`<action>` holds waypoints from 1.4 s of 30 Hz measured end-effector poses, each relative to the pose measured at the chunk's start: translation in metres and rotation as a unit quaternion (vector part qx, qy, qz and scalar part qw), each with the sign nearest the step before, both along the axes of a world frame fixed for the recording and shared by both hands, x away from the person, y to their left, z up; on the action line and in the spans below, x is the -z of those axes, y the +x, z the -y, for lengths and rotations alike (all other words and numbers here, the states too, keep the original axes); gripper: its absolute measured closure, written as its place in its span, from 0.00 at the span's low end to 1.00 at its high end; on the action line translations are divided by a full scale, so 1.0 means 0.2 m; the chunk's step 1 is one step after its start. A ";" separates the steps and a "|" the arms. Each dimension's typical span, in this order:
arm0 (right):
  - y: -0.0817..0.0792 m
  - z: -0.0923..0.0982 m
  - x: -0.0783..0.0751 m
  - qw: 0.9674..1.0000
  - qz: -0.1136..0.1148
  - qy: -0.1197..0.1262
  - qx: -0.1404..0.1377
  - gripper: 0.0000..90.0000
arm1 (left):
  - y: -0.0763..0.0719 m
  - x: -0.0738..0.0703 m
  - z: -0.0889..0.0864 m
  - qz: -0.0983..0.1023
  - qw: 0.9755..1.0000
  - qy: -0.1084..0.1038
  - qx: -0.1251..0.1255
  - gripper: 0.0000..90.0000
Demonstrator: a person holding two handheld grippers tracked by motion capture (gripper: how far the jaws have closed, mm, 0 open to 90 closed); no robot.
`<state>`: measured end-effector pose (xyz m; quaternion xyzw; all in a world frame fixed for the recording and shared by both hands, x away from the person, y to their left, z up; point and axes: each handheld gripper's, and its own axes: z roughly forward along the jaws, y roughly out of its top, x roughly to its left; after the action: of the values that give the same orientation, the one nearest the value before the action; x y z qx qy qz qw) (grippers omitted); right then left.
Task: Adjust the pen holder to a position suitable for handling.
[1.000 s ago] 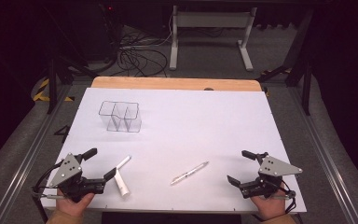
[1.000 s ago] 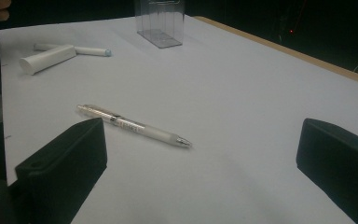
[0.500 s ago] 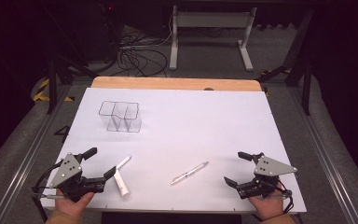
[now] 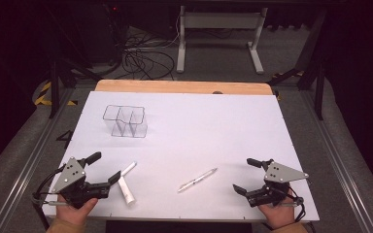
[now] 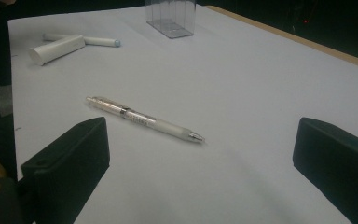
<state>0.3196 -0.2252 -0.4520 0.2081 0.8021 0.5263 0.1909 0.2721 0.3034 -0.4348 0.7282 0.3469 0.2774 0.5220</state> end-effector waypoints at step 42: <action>0.00 -0.01 0.01 1.000 -0.004 -0.001 -0.002 0.05 | 0.18 -0.19 -0.03 -0.015 0.999 0.010 0.045 0.11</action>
<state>0.3192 -0.2236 -0.4537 0.2085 0.8037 0.5249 0.1875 0.3089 0.3095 -0.3970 0.7522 0.3188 0.2459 0.5217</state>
